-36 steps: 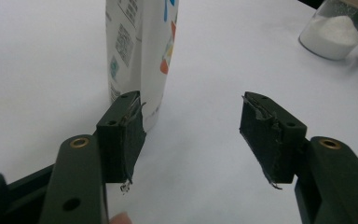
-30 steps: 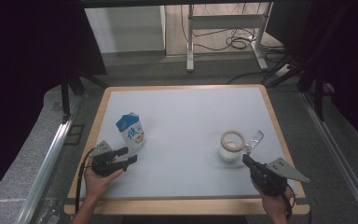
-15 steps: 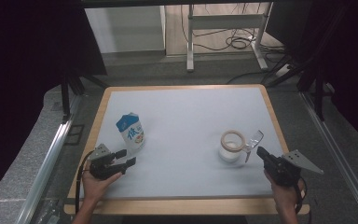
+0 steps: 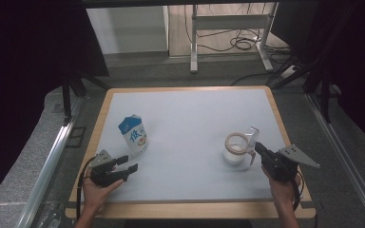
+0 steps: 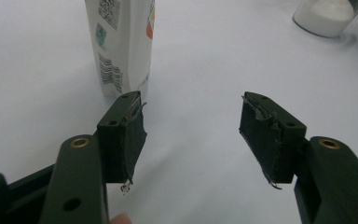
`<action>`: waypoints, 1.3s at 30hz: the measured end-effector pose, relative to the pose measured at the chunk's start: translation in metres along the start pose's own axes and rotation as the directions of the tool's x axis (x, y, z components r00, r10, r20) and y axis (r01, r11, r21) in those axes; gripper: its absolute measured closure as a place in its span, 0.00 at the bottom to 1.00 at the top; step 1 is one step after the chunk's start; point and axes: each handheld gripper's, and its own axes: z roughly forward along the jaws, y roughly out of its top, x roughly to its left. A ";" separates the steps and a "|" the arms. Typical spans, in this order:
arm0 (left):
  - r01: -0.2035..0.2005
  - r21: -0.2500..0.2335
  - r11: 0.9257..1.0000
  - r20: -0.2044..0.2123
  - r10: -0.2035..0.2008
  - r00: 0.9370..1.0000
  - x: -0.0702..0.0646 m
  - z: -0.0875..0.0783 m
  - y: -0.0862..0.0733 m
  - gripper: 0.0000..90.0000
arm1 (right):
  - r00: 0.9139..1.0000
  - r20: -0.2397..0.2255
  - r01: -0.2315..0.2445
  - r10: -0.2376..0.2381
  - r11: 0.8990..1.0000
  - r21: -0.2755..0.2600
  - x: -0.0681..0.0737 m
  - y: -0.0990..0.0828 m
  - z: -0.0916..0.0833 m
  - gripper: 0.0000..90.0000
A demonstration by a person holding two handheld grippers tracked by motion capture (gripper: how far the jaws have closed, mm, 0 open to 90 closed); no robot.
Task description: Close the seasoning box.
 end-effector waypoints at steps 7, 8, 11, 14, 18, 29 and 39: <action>-0.008 0.015 1.000 0.005 0.008 1.000 -0.002 0.001 -0.002 0.44 | 0.996 -0.073 0.046 -0.043 0.998 0.037 0.022 0.006 0.025 1.00; -0.008 0.014 1.000 0.006 0.008 1.000 -0.002 0.002 -0.002 0.44 | 0.995 -0.079 0.055 -0.052 0.998 0.040 0.025 0.007 0.027 1.00; -0.010 0.015 1.000 0.010 0.010 1.000 -0.003 0.003 -0.001 0.44 | 0.993 -0.099 0.069 -0.064 0.996 0.052 0.031 0.010 0.033 1.00; -0.012 0.015 1.000 0.014 0.012 1.000 -0.005 0.004 -0.001 0.44 | 0.993 -0.105 0.069 -0.063 0.996 0.057 0.031 0.011 0.034 1.00; -0.013 0.019 1.000 0.014 0.012 1.000 -0.005 0.006 0.000 0.44 | 0.992 -0.111 0.066 -0.059 0.996 0.057 0.030 0.010 0.032 1.00; -0.001 0.020 1.000 0.014 0.001 1.000 -0.002 0.007 0.000 0.44 | 0.991 -0.125 0.064 -0.056 0.996 0.059 0.017 0.004 0.014 0.98; 0.005 0.024 1.000 0.016 -0.005 1.000 -0.001 0.009 0.000 0.44 | 0.996 -0.077 0.055 -0.049 0.996 0.071 -0.011 -0.014 -0.022 0.92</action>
